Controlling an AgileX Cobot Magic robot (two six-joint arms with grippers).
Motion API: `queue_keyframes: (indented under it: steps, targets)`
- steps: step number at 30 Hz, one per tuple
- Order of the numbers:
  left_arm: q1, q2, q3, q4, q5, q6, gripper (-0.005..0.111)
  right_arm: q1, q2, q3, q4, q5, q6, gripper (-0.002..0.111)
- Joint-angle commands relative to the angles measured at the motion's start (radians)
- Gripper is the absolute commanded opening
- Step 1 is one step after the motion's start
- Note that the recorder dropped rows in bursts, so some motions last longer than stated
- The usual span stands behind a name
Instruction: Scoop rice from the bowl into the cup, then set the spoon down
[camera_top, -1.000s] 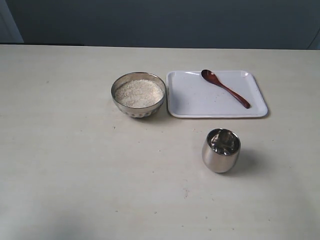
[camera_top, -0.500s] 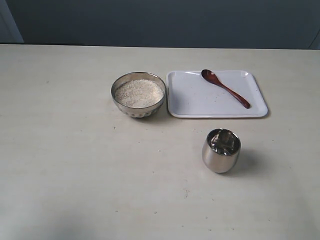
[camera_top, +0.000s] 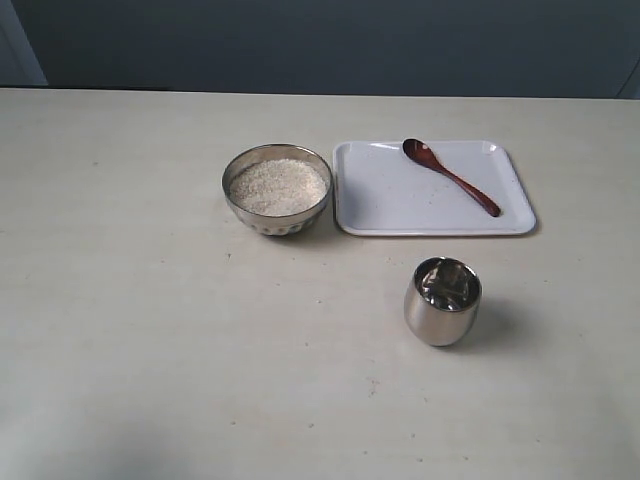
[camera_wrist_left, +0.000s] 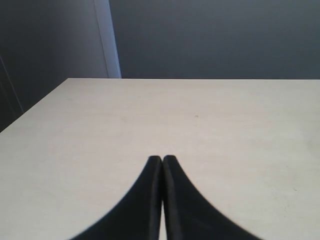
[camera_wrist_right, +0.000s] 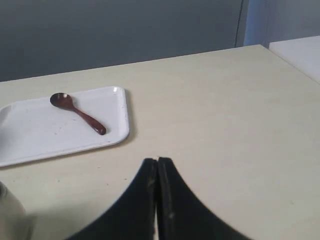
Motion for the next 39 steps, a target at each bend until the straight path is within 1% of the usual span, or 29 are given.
queue_keyframes:
  steps: [1, 5, 39]
  targets:
    - [0.002, 0.003, 0.005, 0.004, -0.005, -0.003, 0.001, -0.006, -0.004, 0.001, -0.020, -0.002, 0.010, -0.001]
    - [0.002, 0.003, 0.005, 0.004, -0.005, -0.003, 0.001, -0.006, -0.004, 0.001, -0.020, 0.001, -0.030, -0.001]
    - [-0.002, 0.003, 0.005, 0.003, -0.005, -0.003, 0.001, -0.006, -0.004, 0.001, -0.014, 0.001, -0.031, -0.001]
